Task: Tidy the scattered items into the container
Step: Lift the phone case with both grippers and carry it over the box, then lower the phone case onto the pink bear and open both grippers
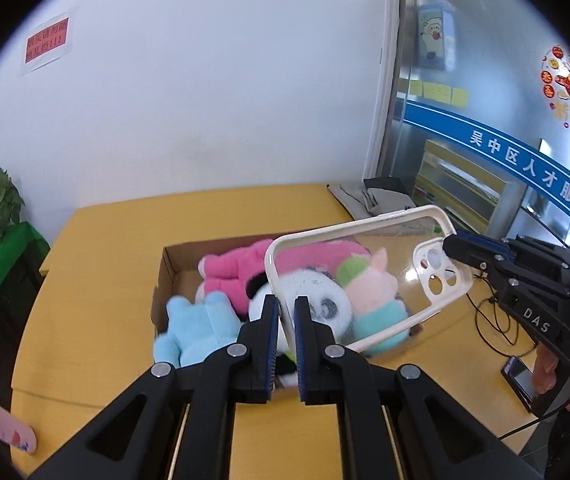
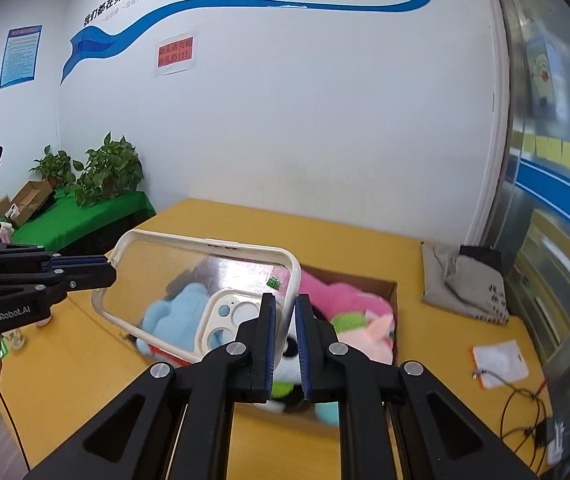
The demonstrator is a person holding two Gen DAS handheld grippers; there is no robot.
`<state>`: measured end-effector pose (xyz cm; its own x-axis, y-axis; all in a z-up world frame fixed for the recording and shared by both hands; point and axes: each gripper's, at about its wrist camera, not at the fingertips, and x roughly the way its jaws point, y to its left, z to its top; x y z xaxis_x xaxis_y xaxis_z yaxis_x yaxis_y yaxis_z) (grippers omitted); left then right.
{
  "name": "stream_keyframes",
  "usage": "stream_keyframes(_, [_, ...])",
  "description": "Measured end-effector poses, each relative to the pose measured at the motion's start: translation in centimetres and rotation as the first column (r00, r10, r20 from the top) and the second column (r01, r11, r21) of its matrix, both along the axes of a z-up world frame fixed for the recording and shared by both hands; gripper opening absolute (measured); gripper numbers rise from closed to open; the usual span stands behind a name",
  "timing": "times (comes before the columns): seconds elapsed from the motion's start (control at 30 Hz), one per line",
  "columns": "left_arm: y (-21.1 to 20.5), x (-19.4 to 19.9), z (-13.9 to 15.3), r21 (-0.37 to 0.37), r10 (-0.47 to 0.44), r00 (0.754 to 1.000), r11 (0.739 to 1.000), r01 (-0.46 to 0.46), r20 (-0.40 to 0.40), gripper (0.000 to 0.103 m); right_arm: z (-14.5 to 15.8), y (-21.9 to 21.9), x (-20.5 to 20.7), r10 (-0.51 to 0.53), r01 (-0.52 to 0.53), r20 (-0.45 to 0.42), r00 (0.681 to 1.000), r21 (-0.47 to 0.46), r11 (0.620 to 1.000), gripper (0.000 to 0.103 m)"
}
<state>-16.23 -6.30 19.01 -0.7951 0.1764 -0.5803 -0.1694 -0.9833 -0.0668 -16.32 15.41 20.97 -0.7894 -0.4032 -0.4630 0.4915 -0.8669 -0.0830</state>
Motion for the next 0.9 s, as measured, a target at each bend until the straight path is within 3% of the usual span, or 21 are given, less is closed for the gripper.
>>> stream_keyframes(0.17, [0.1, -5.9, -0.5, 0.017, -0.006, 0.999, 1.0, 0.005, 0.039, 0.007, 0.7, -1.6, -5.6, -0.021, 0.021, -0.001, 1.0, 0.048, 0.999, 0.011])
stream_keyframes(0.37, [0.1, -13.3, -3.3, 0.045, -0.025, 0.994, 0.999, 0.021, 0.104, 0.007, -2.2, -2.5, -13.9, -0.053, 0.049, 0.079, 0.995, 0.055, 0.997, 0.011])
stream_keyframes(0.67, [0.6, -23.1, -11.5, 0.059, -0.031, 0.968, 0.998, 0.016, 0.249, 0.006, -10.6, -2.8, -24.8, -0.141, 0.128, 0.215, 0.966, 0.074, 0.989, 0.01])
stream_keyframes(0.9, [1.3, -26.5, -17.1, 0.065, -0.026, 0.937, 0.998, 0.004, 0.349, 0.006, -18.6, -2.2, -28.7, -0.196, 0.149, 0.382, 0.903, 0.149, 0.978, 0.008])
